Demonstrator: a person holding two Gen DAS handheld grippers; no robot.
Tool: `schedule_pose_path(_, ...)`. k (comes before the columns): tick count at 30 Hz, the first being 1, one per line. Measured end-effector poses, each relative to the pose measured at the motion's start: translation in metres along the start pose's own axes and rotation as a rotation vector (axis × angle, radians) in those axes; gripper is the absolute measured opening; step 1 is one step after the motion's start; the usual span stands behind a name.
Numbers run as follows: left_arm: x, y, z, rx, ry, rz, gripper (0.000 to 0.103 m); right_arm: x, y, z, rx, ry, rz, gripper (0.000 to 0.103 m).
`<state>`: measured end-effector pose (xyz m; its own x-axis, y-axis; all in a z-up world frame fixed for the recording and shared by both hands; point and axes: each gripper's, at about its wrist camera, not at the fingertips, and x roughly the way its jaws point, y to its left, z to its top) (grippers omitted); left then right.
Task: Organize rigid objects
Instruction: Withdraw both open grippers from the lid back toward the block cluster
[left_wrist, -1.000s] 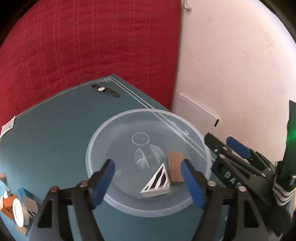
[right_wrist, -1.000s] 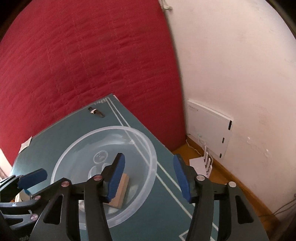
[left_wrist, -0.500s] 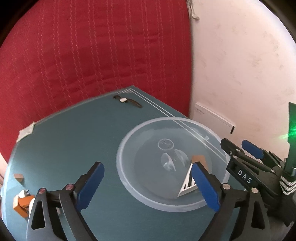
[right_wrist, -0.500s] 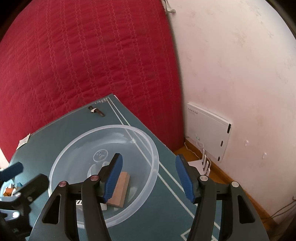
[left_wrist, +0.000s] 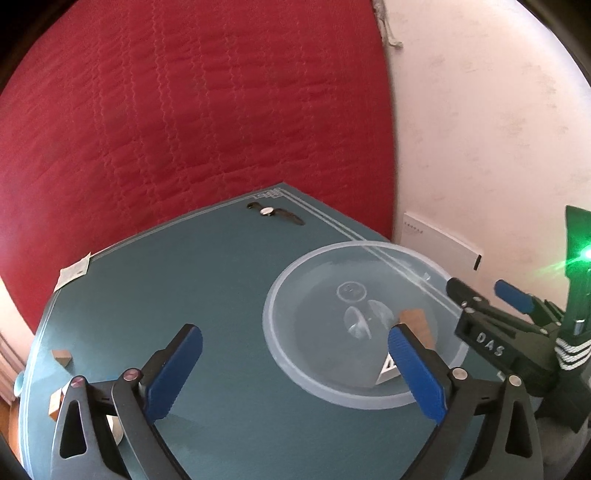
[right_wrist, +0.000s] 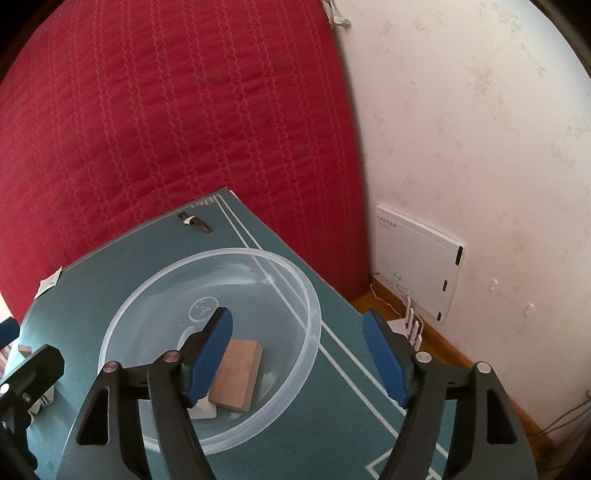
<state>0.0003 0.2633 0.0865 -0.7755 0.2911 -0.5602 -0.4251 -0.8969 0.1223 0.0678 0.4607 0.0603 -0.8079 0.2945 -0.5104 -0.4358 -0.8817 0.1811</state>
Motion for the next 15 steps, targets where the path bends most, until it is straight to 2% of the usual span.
schedule_pose_path(5, -0.001, 0.011, -0.006, -0.028, 0.016, 0.027, 0.102, 0.001, 0.002, -0.001, -0.008, 0.000, 0.002, 0.076)
schedule_pose_path(15, -0.016, 0.033, -0.011, -0.058, -0.014, 0.103, 0.102, -0.001, 0.010, -0.004, -0.032, -0.015, -0.004, 0.076)
